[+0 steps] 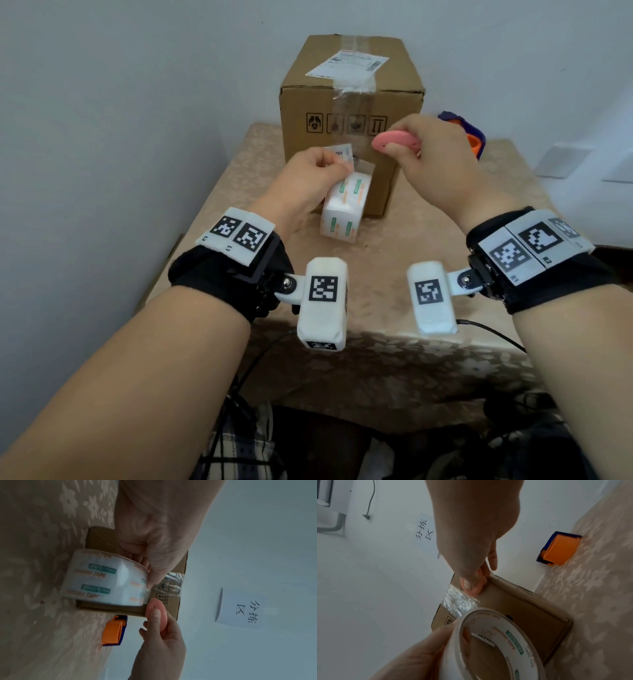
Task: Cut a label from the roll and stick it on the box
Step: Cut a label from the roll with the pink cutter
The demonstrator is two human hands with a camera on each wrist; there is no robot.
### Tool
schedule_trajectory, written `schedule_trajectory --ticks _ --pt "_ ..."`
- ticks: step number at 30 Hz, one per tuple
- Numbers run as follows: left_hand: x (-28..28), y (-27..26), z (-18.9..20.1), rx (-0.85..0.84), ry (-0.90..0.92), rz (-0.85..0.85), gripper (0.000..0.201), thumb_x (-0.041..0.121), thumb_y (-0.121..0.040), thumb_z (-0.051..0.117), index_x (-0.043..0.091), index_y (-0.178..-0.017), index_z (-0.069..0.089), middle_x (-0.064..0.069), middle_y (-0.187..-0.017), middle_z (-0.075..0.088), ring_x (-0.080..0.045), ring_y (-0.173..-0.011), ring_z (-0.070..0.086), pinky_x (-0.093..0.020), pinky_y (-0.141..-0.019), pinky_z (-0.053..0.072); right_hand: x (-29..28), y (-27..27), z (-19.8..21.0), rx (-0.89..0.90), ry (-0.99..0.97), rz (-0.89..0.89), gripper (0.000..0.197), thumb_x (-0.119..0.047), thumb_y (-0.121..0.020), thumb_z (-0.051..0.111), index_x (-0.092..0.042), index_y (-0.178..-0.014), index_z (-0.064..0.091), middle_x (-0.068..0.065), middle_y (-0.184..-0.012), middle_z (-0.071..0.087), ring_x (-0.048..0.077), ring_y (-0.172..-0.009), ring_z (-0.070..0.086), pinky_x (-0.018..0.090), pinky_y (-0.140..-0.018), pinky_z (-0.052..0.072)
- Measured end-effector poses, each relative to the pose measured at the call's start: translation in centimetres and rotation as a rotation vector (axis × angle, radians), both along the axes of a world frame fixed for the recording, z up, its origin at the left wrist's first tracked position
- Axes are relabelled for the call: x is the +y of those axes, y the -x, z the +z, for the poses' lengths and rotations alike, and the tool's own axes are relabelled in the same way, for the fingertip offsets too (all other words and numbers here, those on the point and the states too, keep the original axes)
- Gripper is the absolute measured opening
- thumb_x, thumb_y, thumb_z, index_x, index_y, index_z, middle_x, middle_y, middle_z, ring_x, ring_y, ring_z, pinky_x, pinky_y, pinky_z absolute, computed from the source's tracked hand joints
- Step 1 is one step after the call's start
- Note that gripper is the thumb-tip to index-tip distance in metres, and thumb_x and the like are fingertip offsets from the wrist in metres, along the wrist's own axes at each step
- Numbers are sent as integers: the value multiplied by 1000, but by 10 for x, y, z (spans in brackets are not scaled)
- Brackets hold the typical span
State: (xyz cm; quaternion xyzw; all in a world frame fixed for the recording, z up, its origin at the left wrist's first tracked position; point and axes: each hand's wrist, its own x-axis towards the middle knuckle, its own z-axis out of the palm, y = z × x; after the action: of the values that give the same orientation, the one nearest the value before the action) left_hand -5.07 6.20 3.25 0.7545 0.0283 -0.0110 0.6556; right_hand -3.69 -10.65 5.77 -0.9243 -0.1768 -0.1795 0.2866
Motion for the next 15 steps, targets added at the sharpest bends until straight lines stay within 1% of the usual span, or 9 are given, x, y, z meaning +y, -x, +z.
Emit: schedule_trajectory --ticks 2,3,5,6,8,10,12,13,15 --pt "-7 3 5 -13 -19 -23 6 19 -89 61 18 -86 56 1 -82 64 -11 -68 62 -22 -54 47 -7 3 2 -10 -30 -19 22 -25 -92 56 -15 -110 65 1 -104 67 12 -94 57 11 -72 38" --pt "-10 5 8 -22 -35 -31 6 20 -89 61 18 -89 56 2 -82 64 -10 -67 61 -21 -53 46 -12 4 4 -11 -30 -32 22 -26 -92 56 -16 -110 65 -2 -101 65 12 -93 57 4 -66 35" --pt "-20 8 13 -36 -60 -91 18 22 -88 62 21 -105 54 -1 -89 67 -13 -73 64 -24 -60 49 -24 7 8 11 35 -70 22 -27 -93 55 -19 -111 63 -7 -95 58 9 -87 52 -7 -60 32" --pt "-25 8 15 -33 -79 -138 32 23 -88 63 25 -116 50 -3 -93 69 -15 -79 66 -27 -66 52 -31 8 7 21 57 -95 22 -28 -93 54 -19 -113 62 -9 -94 54 8 -83 48 -7 -58 32" --pt "-39 10 16 -29 -125 -227 47 24 -87 63 33 -128 41 -4 -97 70 -18 -85 68 -32 -73 53 -42 6 4 30 33 -148 22 -26 -92 56 -16 -111 61 -7 -91 53 11 -81 48 6 -56 35" --pt "-58 9 14 -66 -149 -291 41 17 -87 59 30 -122 42 -2 -87 64 -17 -73 62 -26 -61 50 -55 2 -5 7 -45 -199 19 -27 -87 59 -17 -102 62 -2 -88 61 18 -80 56 22 -68 42" --pt "-79 7 9 -109 -165 -325 32 7 -88 52 25 -111 42 2 -76 57 -11 -60 52 -17 -46 42 -73 0 -14 -5 -74 -273 16 -39 -80 57 -27 -91 59 0 -84 67 21 -76 62 32 -73 53" --pt "-88 5 6 -128 -185 -336 30 3 -87 50 23 -107 41 4 -74 56 -8 -59 51 -15 -46 40 -82 0 -17 14 -76 -304 13 -42 -78 57 -32 -87 57 -1 -82 68 21 -75 63 35 -72 54" --pt "-103 -1 1 -191 -259 -356 28 3 -87 51 22 -104 39 5 -76 56 -5 -64 52 -18 -53 41 -96 0 -20 66 -100 -319 3 -34 -81 62 -34 -81 59 1 -80 66 20 -72 61 30 -66 50"
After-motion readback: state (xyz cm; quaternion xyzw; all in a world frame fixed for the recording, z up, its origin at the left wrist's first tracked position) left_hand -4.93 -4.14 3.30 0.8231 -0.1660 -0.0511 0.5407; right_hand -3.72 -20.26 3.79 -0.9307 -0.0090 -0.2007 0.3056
